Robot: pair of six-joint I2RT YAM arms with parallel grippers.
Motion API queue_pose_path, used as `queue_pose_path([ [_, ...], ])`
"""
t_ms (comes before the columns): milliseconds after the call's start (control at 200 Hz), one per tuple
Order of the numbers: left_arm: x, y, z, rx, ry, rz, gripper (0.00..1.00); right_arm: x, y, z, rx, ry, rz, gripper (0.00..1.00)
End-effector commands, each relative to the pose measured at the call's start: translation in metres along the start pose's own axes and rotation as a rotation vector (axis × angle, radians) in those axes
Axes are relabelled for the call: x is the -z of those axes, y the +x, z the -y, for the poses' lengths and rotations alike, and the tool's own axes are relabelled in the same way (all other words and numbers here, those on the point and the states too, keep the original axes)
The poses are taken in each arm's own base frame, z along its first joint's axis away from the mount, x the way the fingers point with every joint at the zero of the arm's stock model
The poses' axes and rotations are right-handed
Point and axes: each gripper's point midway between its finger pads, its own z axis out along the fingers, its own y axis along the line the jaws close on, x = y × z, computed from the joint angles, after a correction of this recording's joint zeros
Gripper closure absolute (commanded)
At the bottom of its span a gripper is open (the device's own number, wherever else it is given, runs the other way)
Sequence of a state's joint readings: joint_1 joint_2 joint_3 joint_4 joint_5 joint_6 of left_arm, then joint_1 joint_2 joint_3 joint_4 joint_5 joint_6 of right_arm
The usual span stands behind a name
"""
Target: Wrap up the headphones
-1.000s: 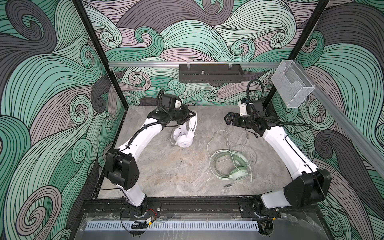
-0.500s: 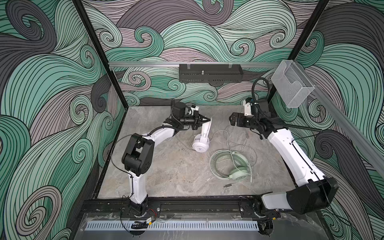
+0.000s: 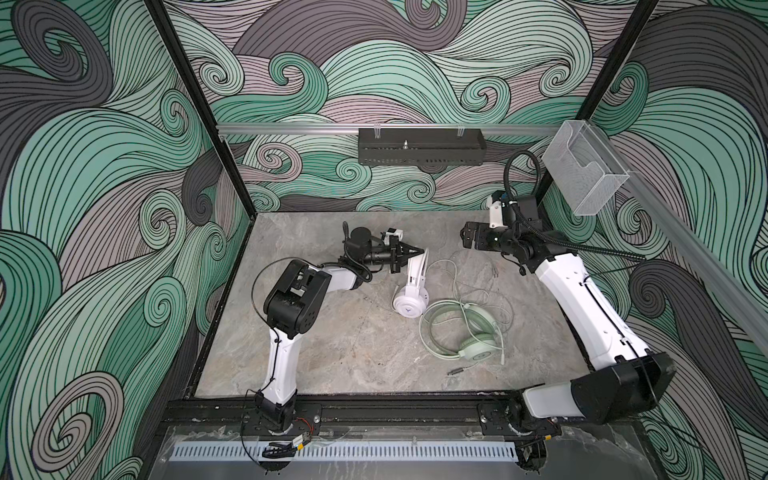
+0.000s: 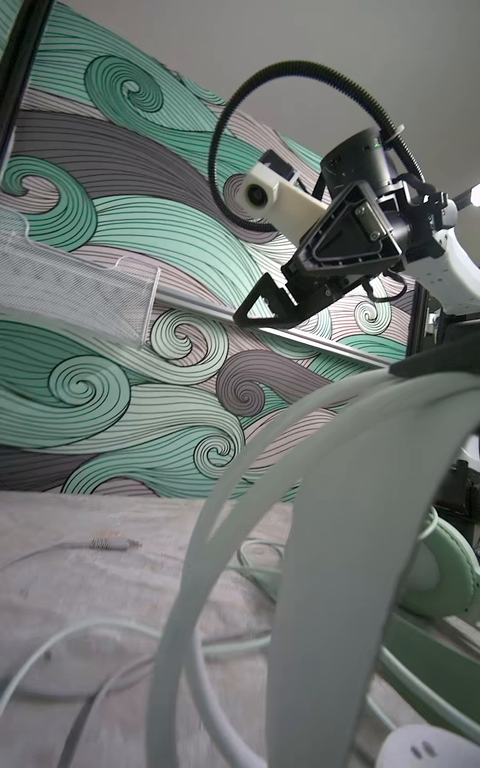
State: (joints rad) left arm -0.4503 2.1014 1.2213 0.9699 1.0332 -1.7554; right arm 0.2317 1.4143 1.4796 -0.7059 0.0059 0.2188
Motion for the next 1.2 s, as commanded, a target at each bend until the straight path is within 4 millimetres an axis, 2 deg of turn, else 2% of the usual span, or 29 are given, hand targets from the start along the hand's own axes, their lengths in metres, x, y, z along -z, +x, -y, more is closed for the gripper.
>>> queue_pose_path([
  [0, 0.028, 0.002, 0.011, -0.075, -0.004, -0.006, 0.87, -0.002, -0.001, -0.001, 0.013, 0.013, -0.005, 0.01],
  [225, 0.083, -0.017, -0.015, -0.061, -0.069, 0.085, 0.45, -0.007, 0.000, -0.003, 0.009, 0.007, -0.016, 0.01],
  [330, 0.106, -0.021, -0.022, -0.055, -0.108, 0.116, 0.31, -0.007, -0.001, -0.005, 0.015, 0.004, -0.014, 0.01],
  [480, 0.139, -0.022, -0.021, -0.101, -0.224, 0.168, 0.24, -0.008, -0.001, -0.004, 0.017, 0.007, -0.017, 0.01],
  [620, 0.155, -0.007, -0.004, -0.194, -0.426, 0.170, 0.18, -0.009, 0.000, -0.007, 0.019, 0.004, -0.021, 0.01],
  [741, 0.171, 0.000, 0.014, -0.241, -0.587, 0.254, 0.09, -0.009, 0.002, -0.009, 0.017, -0.005, -0.024, 0.01],
  [801, 0.181, 0.002, 0.020, -0.258, -0.668, 0.306, 0.08, -0.010, 0.001, -0.014, 0.022, -0.026, -0.028, 0.01],
  [956, 0.209, 0.005, 0.016, -0.264, -0.791, 0.448, 0.07, -0.008, 0.002, -0.047, 0.082, -0.060, -0.097, 0.01],
  [1091, 0.235, 0.012, -0.003, -0.265, -0.903, 0.499, 0.07, 0.001, 0.005, -0.094, 0.206, -0.074, -0.104, 0.01],
  [1196, 0.246, 0.019, 0.001, -0.331, -0.953, 0.511, 0.07, 0.005, 0.016, -0.134, 0.309, -0.099, -0.125, 0.01],
])
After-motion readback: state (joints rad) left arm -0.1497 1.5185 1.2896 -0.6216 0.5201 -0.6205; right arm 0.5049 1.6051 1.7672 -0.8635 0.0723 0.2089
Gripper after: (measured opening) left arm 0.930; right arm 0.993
